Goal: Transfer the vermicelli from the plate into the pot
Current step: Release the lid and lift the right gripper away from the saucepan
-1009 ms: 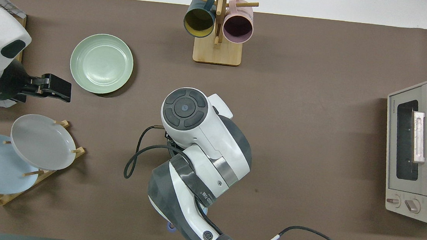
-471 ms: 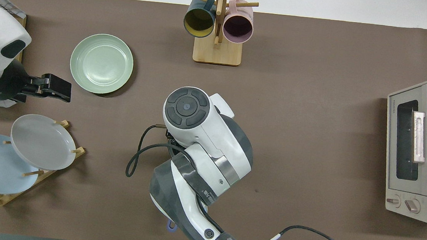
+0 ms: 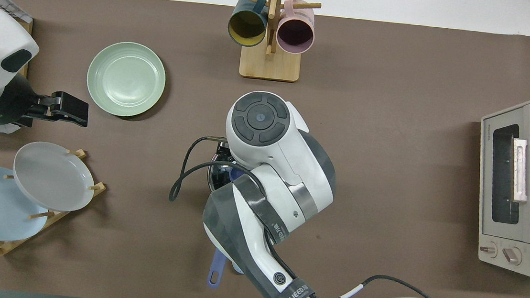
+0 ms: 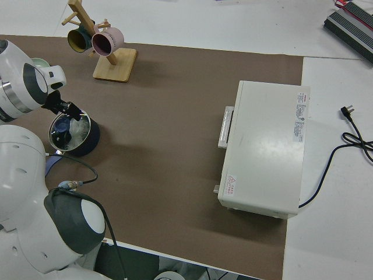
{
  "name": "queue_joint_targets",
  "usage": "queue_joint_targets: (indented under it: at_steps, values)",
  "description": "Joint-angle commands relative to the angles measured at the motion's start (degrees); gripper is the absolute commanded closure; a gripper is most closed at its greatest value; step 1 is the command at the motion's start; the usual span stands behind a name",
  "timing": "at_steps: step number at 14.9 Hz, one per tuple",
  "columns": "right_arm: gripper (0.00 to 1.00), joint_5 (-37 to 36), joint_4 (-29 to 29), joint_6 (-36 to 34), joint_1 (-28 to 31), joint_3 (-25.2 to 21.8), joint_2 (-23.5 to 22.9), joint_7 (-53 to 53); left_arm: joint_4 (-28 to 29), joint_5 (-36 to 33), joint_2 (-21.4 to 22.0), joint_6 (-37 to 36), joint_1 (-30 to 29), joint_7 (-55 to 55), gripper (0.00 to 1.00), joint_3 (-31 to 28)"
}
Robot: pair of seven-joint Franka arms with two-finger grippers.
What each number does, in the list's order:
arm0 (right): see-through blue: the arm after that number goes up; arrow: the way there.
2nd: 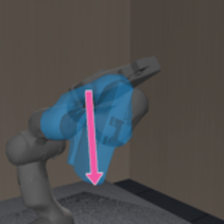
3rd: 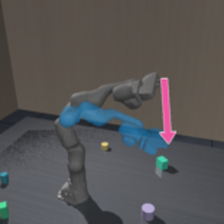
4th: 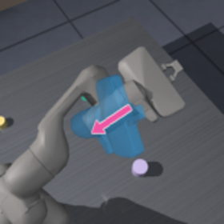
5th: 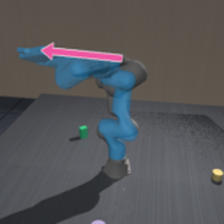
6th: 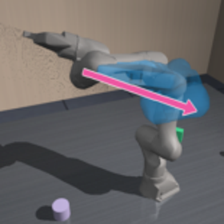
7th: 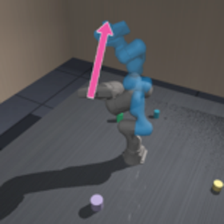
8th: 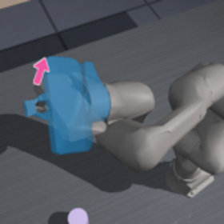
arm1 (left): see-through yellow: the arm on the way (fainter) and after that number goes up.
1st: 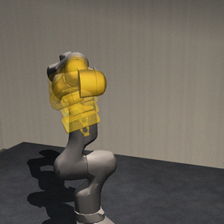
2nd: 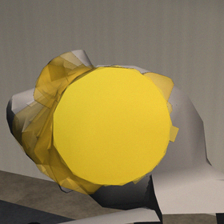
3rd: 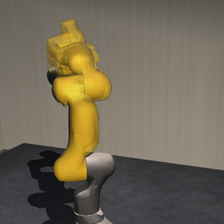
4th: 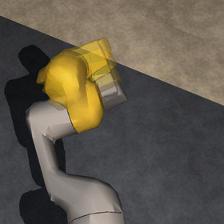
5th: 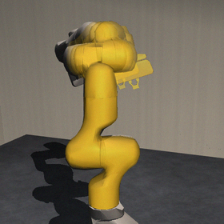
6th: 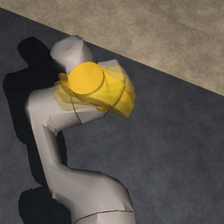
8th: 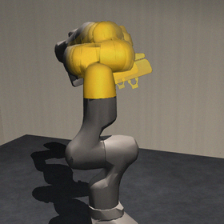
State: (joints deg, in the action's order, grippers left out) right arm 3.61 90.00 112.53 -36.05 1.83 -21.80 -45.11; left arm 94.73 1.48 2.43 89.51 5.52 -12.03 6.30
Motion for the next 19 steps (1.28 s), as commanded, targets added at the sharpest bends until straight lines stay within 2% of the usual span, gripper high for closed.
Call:
queue_joint_targets:
  at_steps: [1, 5, 8, 12, 19]
  values:
    - [0.0, 1.6, 3.1, 4.0, 0.2, 0.5, 1.4, 0.6, -0.3, 0.5, 0.4, -1.3, -0.6, 0.3, 0.0, 0.2]
    - [0.0, 1.7, 7.2, 7.5, -0.2, 0.5, 2.6, 0.6, -0.3, 0.5, 0.4, -1.1, -0.6, 1.1, 0.0, 0.1]
    - [0.0, 1.8, 8.4, 9.3, -0.2, 0.5, 3.0, 0.4, -0.4, 0.5, 0.4, -0.6, -1.9, 6.4, 0.0, 0.0]
    - [0.0, 4.6, 11.0, 13.6, -0.5, 0.5, 3.3, -0.3, -0.4, 0.7, 0.3, -0.7, -2.7, 6.7, 0.0, 0.0]
    - [0.0, 4.6, 11.8, 15.4, -1.5, 0.5, 3.0, -0.3, -0.4, 2.9, 0.3, -0.6, -3.2, 6.6, 0.0, -0.1]
